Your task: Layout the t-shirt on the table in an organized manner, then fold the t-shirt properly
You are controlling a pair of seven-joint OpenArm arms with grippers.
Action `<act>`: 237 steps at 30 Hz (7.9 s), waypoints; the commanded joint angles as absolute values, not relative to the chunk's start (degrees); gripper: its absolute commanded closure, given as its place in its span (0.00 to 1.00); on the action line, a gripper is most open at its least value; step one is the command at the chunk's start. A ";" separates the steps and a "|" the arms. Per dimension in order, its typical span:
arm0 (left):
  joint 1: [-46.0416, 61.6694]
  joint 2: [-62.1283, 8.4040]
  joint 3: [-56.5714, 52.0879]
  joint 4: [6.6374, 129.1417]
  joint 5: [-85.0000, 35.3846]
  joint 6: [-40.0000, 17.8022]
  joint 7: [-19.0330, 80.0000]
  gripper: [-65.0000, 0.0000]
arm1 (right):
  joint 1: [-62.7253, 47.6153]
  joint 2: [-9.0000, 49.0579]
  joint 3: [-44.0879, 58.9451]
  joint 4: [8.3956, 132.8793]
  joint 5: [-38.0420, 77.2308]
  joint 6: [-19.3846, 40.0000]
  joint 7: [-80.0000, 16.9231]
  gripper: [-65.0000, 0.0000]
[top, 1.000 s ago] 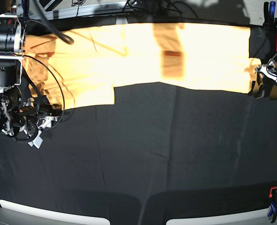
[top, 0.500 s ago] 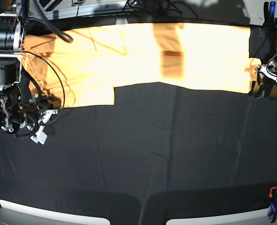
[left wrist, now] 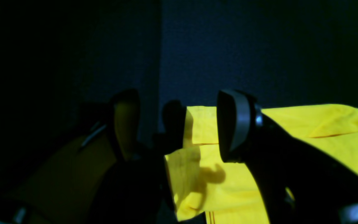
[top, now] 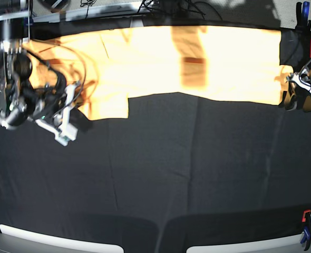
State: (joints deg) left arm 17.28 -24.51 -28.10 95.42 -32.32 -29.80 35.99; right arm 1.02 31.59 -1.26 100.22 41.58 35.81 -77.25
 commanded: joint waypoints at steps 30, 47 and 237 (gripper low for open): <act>16.86 -25.56 -28.56 96.47 -32.91 -29.80 34.70 0.43 | -29.89 31.92 1.21 127.50 39.20 33.26 -61.32 0.53; 23.20 -25.56 -28.58 94.65 -35.94 -29.74 38.52 0.43 | -12.80 31.92 1.21 117.51 34.63 31.20 -59.57 0.53; 21.28 -9.96 -11.60 111.33 -25.04 -26.41 44.51 0.54 | -4.75 -4.82 -12.69 104.73 27.68 26.30 -61.12 0.73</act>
State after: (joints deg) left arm 21.54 -9.56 -11.38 110.26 -24.16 -26.04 45.39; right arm -5.63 -4.27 -12.43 103.70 25.93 25.87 -62.65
